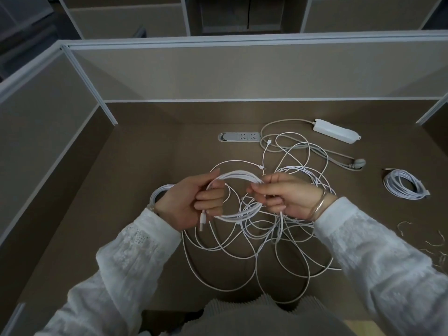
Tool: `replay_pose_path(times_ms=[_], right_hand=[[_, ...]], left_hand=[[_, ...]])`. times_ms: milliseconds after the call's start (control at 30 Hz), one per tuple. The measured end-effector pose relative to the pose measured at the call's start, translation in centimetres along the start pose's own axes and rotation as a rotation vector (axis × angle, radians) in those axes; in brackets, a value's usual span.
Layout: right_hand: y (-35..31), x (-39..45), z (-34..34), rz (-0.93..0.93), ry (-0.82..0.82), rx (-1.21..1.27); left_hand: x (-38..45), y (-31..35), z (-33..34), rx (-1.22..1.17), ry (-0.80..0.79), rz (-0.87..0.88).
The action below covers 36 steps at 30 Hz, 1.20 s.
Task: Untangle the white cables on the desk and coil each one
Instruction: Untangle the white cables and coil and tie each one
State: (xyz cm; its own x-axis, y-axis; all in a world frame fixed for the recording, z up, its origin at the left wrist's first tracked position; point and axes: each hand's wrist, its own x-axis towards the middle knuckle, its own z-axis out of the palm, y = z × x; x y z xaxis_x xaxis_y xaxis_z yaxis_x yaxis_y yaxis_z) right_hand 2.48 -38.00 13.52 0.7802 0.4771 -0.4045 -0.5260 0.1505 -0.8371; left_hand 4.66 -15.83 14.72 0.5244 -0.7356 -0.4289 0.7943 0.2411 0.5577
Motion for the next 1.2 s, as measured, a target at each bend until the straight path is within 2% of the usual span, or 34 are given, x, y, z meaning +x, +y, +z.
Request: replay_pose_path(times_ms=[67, 167, 267, 467, 633, 767, 900, 1000, 1100, 1200], right_hand=[[0.2, -0.1, 0.1, 0.031, -0.01, -0.001], [0.6, 0.1, 0.6, 0.078, 0.066, 0.003], [0.9, 0.2, 0.5, 0.044, 0.127, -0.003], [0.6, 0.0, 0.4, -0.014, 0.145, -0.068], [1.8, 0.8, -0.3, -0.133, 0.132, -0.109], [3.8, 0.7, -2.8, -0.164, 0.205, -0.405], [6.5, 0.7, -5.7, -0.206, 0.338, -0.539], [7.8, 0.3, -7.1, -0.227, 0.392, -0.673], [7.8, -0.2, -6.1, -0.271, 0.467, -0.885], [6.6, -0.8, -2.7, -0.319, 0.39, -1.137]], left_hand=[[-0.2, -0.1, 0.1, 0.05, 0.007, -0.008], [-0.1, -0.5, 0.3, 0.097, 0.031, -0.004], [0.1, -0.9, 0.4, 0.056, -0.031, -0.048], [0.6, -1.0, 0.4, 0.042, -0.034, -0.092], [0.3, 1.3, -0.3, 0.053, 0.025, 0.012], [-2.1, 5.3, -3.0, -0.054, 0.092, 0.267], [-4.0, 7.2, -5.1, -0.101, 0.292, 0.466], [-4.5, 7.3, -6.1, -0.149, 0.325, 0.521], [-3.7, 6.3, -6.7, -0.056, 0.443, 0.54], [-2.1, 5.3, -6.9, 0.055, 0.531, 0.559]])
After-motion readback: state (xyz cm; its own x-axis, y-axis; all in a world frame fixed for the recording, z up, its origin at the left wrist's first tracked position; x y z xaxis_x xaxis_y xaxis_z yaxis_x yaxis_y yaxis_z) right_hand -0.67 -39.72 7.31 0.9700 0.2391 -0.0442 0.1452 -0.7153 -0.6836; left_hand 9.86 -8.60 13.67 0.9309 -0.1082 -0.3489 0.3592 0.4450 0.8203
